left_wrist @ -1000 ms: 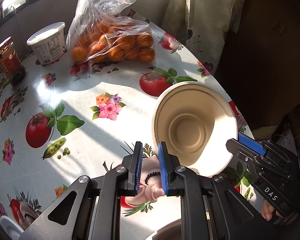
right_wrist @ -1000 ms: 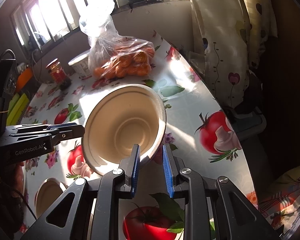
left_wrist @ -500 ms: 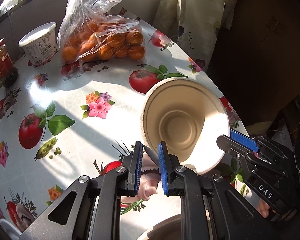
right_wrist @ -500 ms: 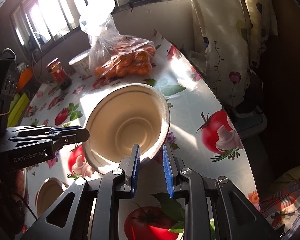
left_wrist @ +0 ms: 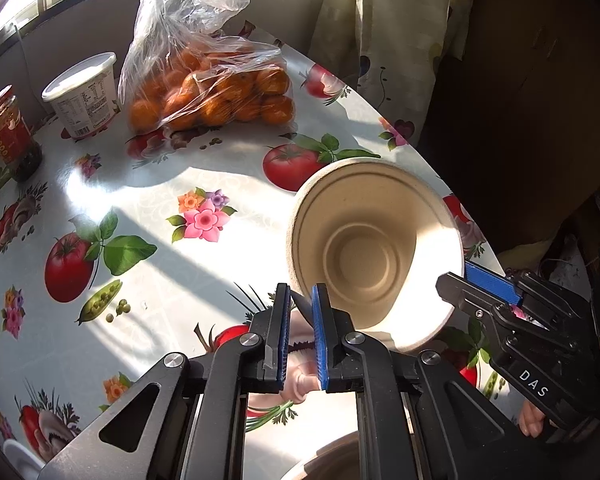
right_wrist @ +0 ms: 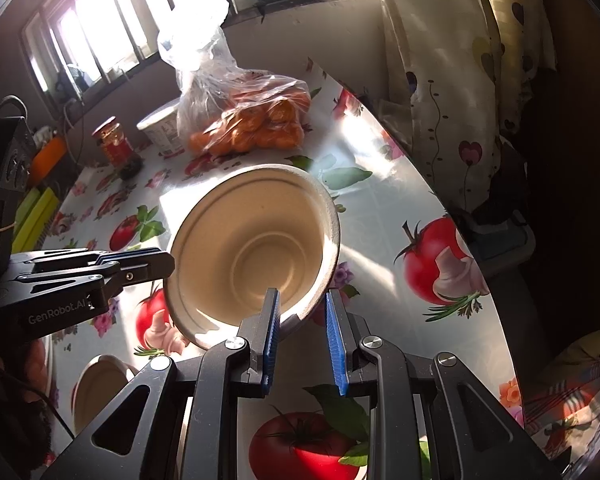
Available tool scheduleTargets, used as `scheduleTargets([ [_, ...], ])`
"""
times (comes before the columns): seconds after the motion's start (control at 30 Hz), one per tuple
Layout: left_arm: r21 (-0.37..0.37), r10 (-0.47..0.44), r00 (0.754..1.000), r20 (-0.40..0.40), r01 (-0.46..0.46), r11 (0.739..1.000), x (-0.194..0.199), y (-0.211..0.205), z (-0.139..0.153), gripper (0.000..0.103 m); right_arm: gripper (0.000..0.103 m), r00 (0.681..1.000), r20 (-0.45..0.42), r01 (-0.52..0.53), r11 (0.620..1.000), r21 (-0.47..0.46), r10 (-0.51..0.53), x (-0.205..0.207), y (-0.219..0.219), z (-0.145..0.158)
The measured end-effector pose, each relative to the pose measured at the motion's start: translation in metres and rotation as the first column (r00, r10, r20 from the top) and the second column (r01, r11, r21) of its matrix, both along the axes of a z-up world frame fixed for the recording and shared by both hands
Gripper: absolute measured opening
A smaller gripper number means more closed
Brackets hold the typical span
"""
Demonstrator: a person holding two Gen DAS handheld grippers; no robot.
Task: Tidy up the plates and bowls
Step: 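Hold the beige bowl raised with both grippers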
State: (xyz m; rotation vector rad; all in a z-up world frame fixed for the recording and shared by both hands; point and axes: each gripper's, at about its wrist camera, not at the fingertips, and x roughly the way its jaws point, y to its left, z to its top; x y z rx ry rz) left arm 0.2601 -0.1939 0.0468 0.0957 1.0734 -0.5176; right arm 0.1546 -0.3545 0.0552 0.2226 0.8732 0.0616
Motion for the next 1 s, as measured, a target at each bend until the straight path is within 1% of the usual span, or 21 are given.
scheduleTargets([
  [0.13,-0.042,0.022,0.999,-0.047,-0.024,0.999,0.007,0.008,-0.004,0.011,0.022,1.000,-0.003,-0.002,1.000,0.001,0.002,-0.001,0.001,-0.002],
  [0.27,-0.044,0.032,0.998,-0.062,-0.034,0.998,0.009,0.010,-0.006,0.014,0.022,1.000,-0.001,-0.005,1.000,0.001,0.005,0.000,0.002,-0.001],
  [0.37,-0.051,0.015,0.997,-0.071,-0.019,0.998,0.008,0.008,-0.008,0.014,0.022,1.000,-0.003,-0.006,1.000,0.002,0.006,0.000,0.002,-0.001],
  [0.57,-0.062,-0.001,0.998,-0.057,-0.003,0.998,0.006,0.004,-0.005,0.014,0.022,1.000,-0.005,-0.001,1.000,0.006,0.001,0.000,0.002,-0.002],
  [0.7,-0.051,-0.006,0.999,-0.046,0.004,0.999,0.004,0.004,-0.004,0.014,0.022,1.000,-0.004,-0.001,1.000,0.004,0.001,-0.001,0.001,-0.002],
  [0.83,-0.057,0.005,0.999,-0.039,-0.007,0.998,0.002,0.006,-0.002,0.014,0.022,1.000,0.000,-0.003,1.000,0.008,0.003,-0.002,0.001,0.000],
  [1.0,-0.029,0.011,1.000,0.001,-0.011,1.000,-0.005,0.004,0.003,0.014,0.022,1.000,0.009,-0.007,1.000,0.009,0.007,-0.005,0.004,0.004],
])
